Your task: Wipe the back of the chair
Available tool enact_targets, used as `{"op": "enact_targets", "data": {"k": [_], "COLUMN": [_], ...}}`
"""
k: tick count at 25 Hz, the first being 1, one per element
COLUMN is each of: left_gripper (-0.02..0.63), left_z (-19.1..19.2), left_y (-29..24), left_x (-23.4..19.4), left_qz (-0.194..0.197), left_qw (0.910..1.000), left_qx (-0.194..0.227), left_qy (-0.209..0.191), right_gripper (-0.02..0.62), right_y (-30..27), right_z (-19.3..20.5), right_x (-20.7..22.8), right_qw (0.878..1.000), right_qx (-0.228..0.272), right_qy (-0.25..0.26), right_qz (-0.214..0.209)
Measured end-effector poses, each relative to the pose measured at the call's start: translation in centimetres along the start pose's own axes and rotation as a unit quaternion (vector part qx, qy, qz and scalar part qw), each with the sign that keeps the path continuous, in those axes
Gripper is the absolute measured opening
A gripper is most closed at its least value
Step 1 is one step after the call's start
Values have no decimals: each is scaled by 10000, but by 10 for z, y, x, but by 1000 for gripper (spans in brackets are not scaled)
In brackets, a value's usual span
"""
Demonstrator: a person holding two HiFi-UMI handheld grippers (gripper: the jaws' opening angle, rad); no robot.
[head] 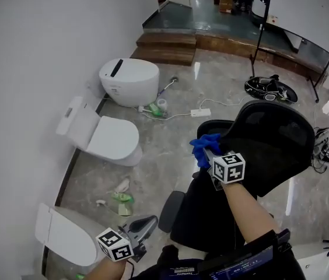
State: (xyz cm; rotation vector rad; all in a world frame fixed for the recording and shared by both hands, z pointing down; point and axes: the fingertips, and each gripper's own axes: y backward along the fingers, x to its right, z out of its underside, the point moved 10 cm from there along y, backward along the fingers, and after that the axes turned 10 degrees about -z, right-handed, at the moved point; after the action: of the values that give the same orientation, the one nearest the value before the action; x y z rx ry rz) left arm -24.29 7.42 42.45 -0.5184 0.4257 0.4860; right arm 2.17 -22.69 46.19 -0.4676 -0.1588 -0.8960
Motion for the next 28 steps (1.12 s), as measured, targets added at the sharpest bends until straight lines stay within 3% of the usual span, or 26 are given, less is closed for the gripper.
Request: {"op": "enact_targets", "data": {"k": [3,8,14,20,28], "left_gripper": [2,2,2,2,2], "left_z": [5,9,8,0,3], "left_y": [15,20,1,-30,-77], "left_x": [-24,-49,-28,13,45], "left_qz": [-128,-236,-60,171,558], "left_qw": [9999,9995,9999,9995,9972], "left_qx": [28,-16,-115,-263,-473], "left_qy": [67,198,105,-24,-173], "right_gripper": [64,64,63,64,64], "right_y": [-24,-26,20,99,238], "right_z": [-3,2,-5,-1,31], "right_x": [6,8,35,76,131], "right_qw": [9988,9988,9951,9902,9683], "right_qx": [269,383,672,915,1427], "right_qy": [-415,-239,-716,-996,-1474], "right_qz": [-3,-190,-62,347,1426]}}
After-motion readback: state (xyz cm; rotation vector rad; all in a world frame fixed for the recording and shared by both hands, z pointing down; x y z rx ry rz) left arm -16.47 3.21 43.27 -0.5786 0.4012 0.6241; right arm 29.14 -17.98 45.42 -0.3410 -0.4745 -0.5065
